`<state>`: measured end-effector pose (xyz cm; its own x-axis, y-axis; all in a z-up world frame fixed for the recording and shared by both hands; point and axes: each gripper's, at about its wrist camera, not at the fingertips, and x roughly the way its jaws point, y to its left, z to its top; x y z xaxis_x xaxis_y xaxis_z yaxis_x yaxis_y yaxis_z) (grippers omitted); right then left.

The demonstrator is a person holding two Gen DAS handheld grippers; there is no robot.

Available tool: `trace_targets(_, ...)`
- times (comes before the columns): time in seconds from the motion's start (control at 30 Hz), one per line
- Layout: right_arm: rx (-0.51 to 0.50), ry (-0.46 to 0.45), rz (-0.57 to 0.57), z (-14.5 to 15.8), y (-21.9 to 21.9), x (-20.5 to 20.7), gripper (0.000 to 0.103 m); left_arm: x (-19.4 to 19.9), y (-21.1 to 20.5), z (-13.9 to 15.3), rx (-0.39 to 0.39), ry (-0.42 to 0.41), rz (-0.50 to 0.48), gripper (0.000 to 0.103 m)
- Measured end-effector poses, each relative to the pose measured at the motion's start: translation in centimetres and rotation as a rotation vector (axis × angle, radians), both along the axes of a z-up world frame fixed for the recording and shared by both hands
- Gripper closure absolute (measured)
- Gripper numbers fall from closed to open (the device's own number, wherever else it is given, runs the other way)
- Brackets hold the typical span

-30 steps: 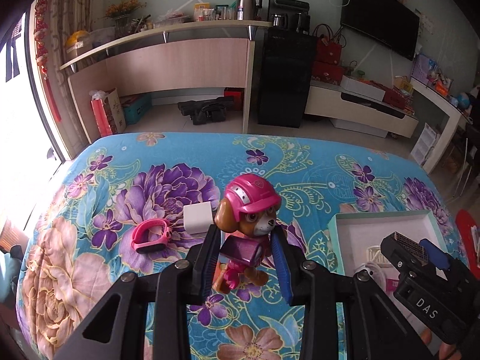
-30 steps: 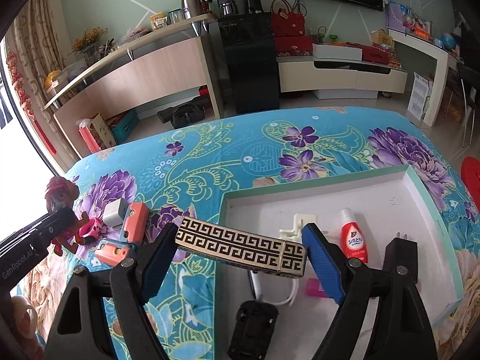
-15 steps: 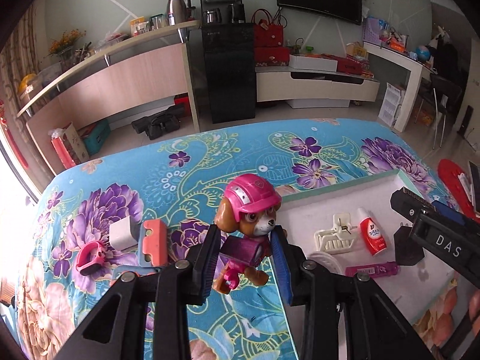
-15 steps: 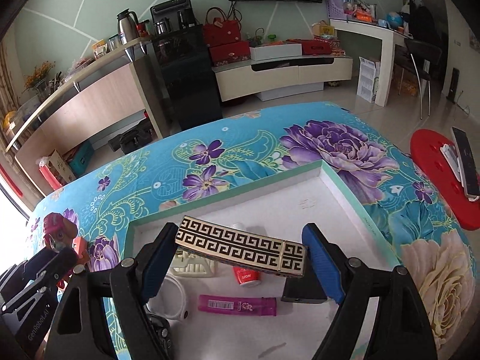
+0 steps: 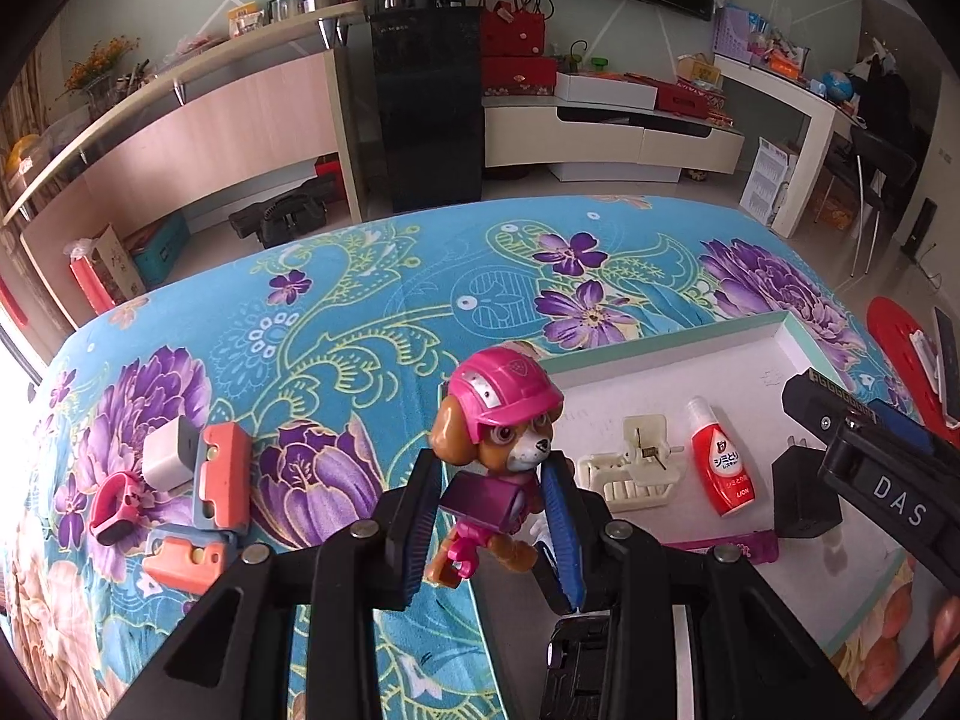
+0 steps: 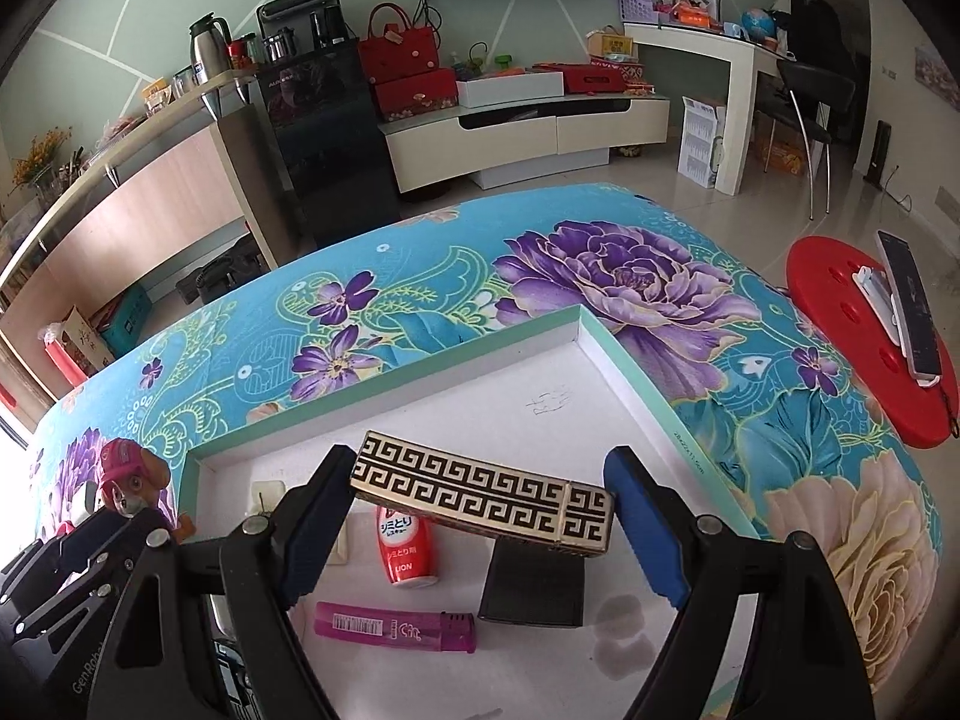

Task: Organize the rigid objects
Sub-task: 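Carry the patterned strip and toy dog over the white tray with both tools, then lower the strip and toy dog into the tray and open both tools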

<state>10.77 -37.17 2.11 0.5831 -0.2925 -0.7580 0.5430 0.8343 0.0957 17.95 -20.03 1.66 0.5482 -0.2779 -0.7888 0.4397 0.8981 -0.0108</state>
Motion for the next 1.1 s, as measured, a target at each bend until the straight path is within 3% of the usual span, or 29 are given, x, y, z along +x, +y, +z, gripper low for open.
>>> trace_targets(0.47, 0.009, 0.051, 0.008, -1.5, -0.6, 0.6, 0.018, 0.3, -1.2, -2.4, 0.064, 0.021, 0.043, 0.064)
trace_targets(0.9, -0.008, 0.098, 0.024, -2.6, -0.3, 1.3, 0.018, 0.0, -1.1, -2.9, 0.082, 0.027, 0.044, 0.062)
trace_targets(1.1, -0.023, 0.088, 0.019, -2.4, -0.2, 1.2, 0.018, -0.3, -0.9, -2.2, 0.090, 0.001, 0.042, 0.043)
